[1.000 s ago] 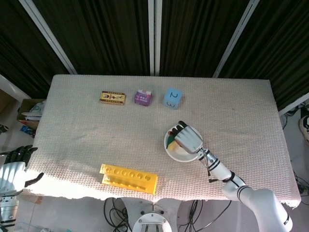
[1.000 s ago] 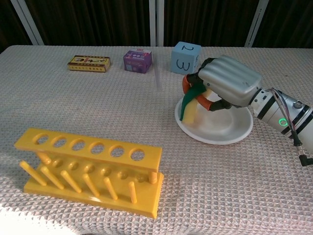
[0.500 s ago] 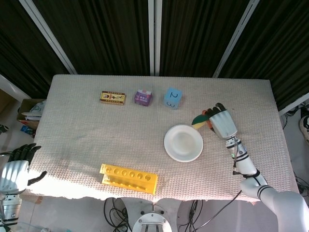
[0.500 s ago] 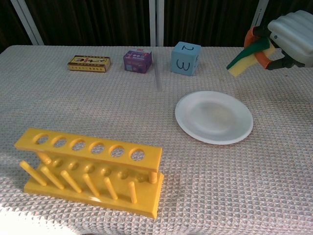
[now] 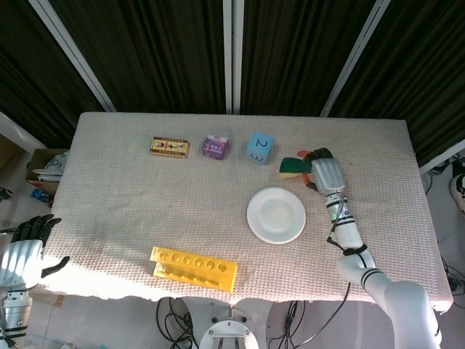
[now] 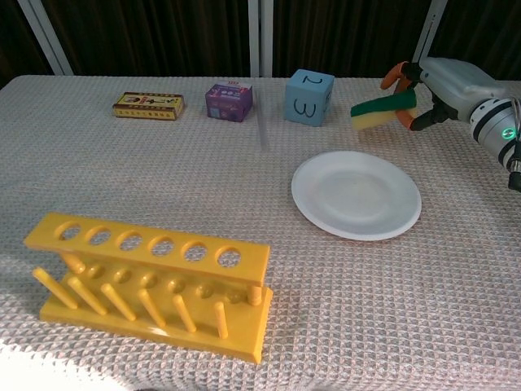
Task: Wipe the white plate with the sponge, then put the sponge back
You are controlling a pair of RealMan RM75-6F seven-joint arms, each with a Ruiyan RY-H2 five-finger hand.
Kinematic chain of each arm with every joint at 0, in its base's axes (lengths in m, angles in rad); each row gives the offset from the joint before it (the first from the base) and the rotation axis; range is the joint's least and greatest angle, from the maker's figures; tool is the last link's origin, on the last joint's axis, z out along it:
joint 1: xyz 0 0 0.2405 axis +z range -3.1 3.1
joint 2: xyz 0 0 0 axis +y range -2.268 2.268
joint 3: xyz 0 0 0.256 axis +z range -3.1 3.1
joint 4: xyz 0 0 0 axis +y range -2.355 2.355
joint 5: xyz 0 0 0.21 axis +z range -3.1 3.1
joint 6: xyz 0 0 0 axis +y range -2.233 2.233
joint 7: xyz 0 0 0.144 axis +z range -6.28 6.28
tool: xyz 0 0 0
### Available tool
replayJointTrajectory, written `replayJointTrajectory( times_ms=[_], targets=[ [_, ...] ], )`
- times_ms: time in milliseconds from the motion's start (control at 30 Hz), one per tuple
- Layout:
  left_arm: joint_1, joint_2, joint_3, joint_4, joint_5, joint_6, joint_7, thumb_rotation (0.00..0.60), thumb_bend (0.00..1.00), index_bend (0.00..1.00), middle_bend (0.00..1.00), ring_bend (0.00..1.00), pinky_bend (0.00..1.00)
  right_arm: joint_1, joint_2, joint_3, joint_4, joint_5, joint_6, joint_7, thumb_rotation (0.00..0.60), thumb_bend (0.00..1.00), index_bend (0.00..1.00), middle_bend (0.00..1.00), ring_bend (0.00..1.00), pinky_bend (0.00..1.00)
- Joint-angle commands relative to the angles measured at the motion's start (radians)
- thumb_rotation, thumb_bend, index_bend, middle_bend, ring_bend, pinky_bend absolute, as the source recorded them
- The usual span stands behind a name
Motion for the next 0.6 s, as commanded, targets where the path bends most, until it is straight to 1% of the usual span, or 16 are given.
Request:
replayJointTrajectory(
  times_ms=[33,100,233,367,433,500,567,600],
  targets=[
    [0.002,0.002,0.001,0.001,-0.003,0.000,-0.001,0.600,0.12,0.22,0.15,0.12,0.16,0.009,-0.014,0.013,0.005,0.014,-0.016,0.053,0.600,0.22,0.00,0.13,0.06,0.10],
    [0.002,0.002,0.001,0.002,-0.006,-0.003,-0.002,0.600,0.12,0.22,0.15,0.12,0.16,0.003,-0.004,0.014,-0.013,0.021,-0.027,0.082,0.600,0.19,0.00,0.08,0.02,0.08],
    [-0.003,0.001,0.001,0.003,0.000,-0.007,-0.003,0.600,0.12,0.22,0.15,0.12,0.16,-0.019,0.038,0.001,-0.071,0.020,-0.041,0.096,0.600,0.18,0.00,0.07,0.01,0.06],
    [-0.004,0.003,0.000,0.004,0.004,-0.003,-0.004,0.600,0.12,0.22,0.15,0.12,0.16,-0.059,0.120,-0.030,-0.175,0.004,-0.030,0.071,0.600,0.17,0.00,0.03,0.00,0.02],
    [-0.004,0.006,0.000,0.004,0.004,-0.002,-0.006,0.600,0.12,0.22,0.15,0.12,0.16,-0.089,0.189,-0.045,-0.261,-0.001,-0.017,0.046,0.600,0.16,0.00,0.02,0.00,0.00],
    [-0.006,0.006,-0.002,0.004,0.005,-0.003,-0.009,0.600,0.12,0.22,0.15,0.12,0.16,-0.123,0.279,-0.057,-0.375,-0.002,-0.003,0.018,0.600,0.16,0.00,0.01,0.00,0.00],
    [-0.009,0.004,-0.003,0.007,0.009,-0.004,-0.014,0.600,0.12,0.22,0.15,0.12,0.16,-0.166,0.361,-0.058,-0.487,-0.001,0.051,-0.017,0.600,0.17,0.00,0.05,0.00,0.02],
    [-0.010,0.002,-0.003,0.009,0.012,-0.004,-0.016,0.600,0.12,0.22,0.15,0.12,0.16,-0.188,0.394,-0.060,-0.535,-0.003,0.082,-0.035,0.600,0.18,0.00,0.10,0.03,0.06]
  ],
)
